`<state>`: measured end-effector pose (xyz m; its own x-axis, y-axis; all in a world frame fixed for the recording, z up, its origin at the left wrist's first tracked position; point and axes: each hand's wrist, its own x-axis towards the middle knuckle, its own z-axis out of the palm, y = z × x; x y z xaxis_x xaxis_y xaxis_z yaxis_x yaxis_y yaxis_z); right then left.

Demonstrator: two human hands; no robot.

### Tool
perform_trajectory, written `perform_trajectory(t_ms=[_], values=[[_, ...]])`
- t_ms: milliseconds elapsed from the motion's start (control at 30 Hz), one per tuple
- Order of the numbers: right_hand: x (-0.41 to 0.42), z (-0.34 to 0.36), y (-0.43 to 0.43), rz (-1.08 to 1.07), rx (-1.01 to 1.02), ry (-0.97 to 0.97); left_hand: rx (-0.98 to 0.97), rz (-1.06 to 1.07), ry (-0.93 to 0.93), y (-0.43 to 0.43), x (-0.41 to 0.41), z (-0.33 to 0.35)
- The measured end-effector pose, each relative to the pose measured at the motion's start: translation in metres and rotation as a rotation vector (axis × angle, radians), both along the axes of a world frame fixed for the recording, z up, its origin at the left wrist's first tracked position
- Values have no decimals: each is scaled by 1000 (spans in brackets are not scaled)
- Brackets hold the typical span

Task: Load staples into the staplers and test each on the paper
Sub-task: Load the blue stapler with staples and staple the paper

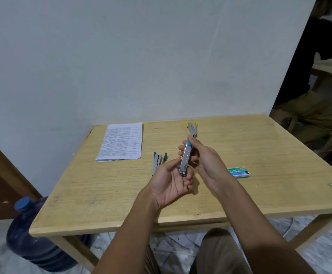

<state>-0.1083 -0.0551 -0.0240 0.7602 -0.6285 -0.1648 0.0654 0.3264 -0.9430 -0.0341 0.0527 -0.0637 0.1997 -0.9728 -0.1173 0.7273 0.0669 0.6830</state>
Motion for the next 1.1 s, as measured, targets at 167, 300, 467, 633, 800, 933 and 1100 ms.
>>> perform_trajectory(t_ms=[167,300,467,633,800,933,1100], values=[[0,0,1,-7,-6,-7,23,18,11,-1,0,1],[-3,3,5,-9,-40,-8,30,17,-1,0,-1,4],[-6,10,7,-50,-178,-47,130,21,-131,14,-4,9],[12,24,-3,36,-173,-10,429,509,-564,51,38,37],[37,28,-1,95,-289,184,852,1147,-965,65,113,28],[47,31,-1,129,-367,225,1280,827,-1168,68,162,12],[56,34,-3,119,-384,233,1443,663,-1290,57,187,9]])
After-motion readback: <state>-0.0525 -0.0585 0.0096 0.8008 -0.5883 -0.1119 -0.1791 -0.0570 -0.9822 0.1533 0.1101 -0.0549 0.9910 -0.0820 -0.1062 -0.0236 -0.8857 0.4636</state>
